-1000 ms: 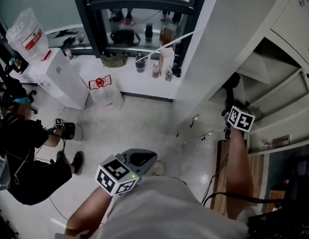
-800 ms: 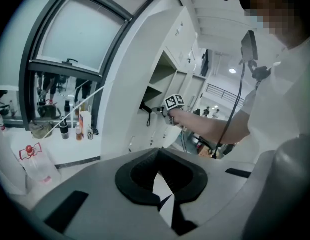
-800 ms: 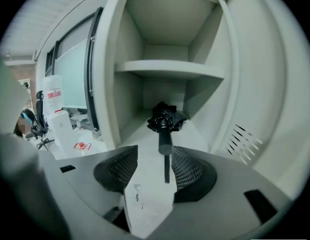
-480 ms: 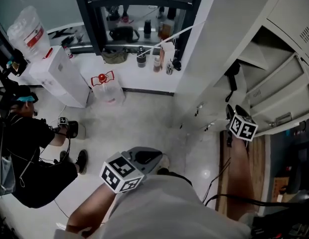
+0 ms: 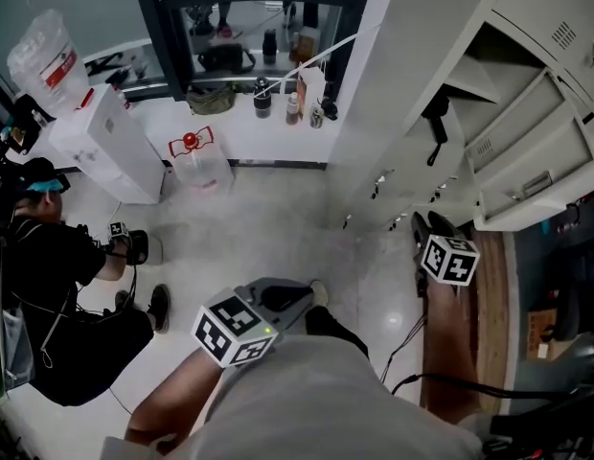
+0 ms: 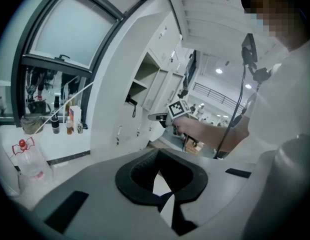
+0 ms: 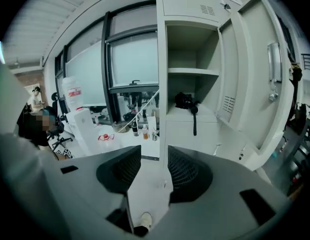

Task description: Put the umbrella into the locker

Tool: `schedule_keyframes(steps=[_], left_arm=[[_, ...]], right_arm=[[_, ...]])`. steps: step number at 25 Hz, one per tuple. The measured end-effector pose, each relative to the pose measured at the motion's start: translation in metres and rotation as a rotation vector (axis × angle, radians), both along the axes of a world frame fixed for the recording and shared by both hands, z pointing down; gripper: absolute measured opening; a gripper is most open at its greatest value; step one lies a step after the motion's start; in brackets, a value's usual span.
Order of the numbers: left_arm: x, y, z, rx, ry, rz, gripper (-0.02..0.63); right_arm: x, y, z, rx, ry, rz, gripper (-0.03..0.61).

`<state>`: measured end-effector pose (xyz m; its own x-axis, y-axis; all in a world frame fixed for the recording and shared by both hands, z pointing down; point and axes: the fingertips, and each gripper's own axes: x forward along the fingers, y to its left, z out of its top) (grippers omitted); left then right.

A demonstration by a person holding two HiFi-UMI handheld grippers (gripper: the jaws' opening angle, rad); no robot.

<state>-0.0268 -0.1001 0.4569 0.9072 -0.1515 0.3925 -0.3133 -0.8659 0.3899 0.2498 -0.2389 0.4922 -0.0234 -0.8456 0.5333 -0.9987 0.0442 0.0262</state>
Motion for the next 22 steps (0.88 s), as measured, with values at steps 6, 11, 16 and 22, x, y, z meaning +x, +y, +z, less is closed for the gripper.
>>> schedule_keyframes(steps=[6, 11, 16, 22], left_arm=[[-0.013, 0.022, 0.003, 0.001, -0.001, 0.032, 0.011], [-0.02, 0.036, 0.004, 0.004, 0.004, 0.055, 0.011], [-0.027, 0.05, 0.004, 0.011, 0.006, 0.074, 0.011], [-0.037, 0.06, 0.005, 0.019, 0.007, 0.079, 0.011]], right_arm=[[-0.038, 0.045, 0.002, -0.001, -0.026, -0.022, 0.126], [-0.075, 0.074, -0.005, 0.014, -0.048, -0.056, 0.1], [-0.107, 0.103, -0.013, 0.02, -0.068, -0.099, 0.085], [-0.136, 0.126, -0.018, 0.023, -0.066, -0.141, 0.074]])
